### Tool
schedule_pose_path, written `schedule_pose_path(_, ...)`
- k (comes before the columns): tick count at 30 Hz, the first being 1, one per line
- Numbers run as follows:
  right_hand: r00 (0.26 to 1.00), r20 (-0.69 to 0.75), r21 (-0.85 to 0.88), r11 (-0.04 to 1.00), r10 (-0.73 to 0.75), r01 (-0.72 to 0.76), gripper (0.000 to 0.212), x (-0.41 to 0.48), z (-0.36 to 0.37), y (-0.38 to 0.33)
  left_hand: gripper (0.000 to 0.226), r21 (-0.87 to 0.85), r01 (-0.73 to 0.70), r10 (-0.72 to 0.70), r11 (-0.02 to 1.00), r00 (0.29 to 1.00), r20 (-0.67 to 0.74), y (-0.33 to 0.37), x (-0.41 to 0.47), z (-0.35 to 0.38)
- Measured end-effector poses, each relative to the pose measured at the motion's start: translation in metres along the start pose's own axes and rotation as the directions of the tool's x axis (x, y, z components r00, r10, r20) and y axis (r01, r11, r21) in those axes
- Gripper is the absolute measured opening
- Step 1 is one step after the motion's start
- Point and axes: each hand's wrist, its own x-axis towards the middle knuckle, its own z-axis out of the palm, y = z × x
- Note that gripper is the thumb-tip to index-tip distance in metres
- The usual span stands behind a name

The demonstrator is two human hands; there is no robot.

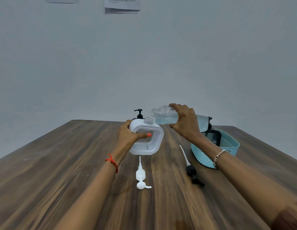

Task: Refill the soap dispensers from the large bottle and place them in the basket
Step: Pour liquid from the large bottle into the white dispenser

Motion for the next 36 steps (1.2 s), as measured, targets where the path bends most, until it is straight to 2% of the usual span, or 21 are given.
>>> schedule_pose_path(12,0.997,0.037,-0.121,0.991,-0.062,0.066,0.061,-0.002,-0.004,0.004,0.059,0.012,-0.004,0.004,1.000,1.000,0.014,0.000,-0.003,0.003)
schedule_pose_path(25,0.996,0.041,-0.148,0.985,-0.080,0.085,0.064,-0.005,-0.010,0.007,0.051,-0.018,-0.002,0.003,1.000,1.000,0.025,-0.005,-0.005,0.010)
schedule_pose_path(36,0.994,0.029,-0.150,0.983,-0.104,0.107,0.065,-0.007,-0.013,0.006,0.057,0.002,0.005,-0.005,1.000,1.000,0.006,-0.010,-0.005,0.012)
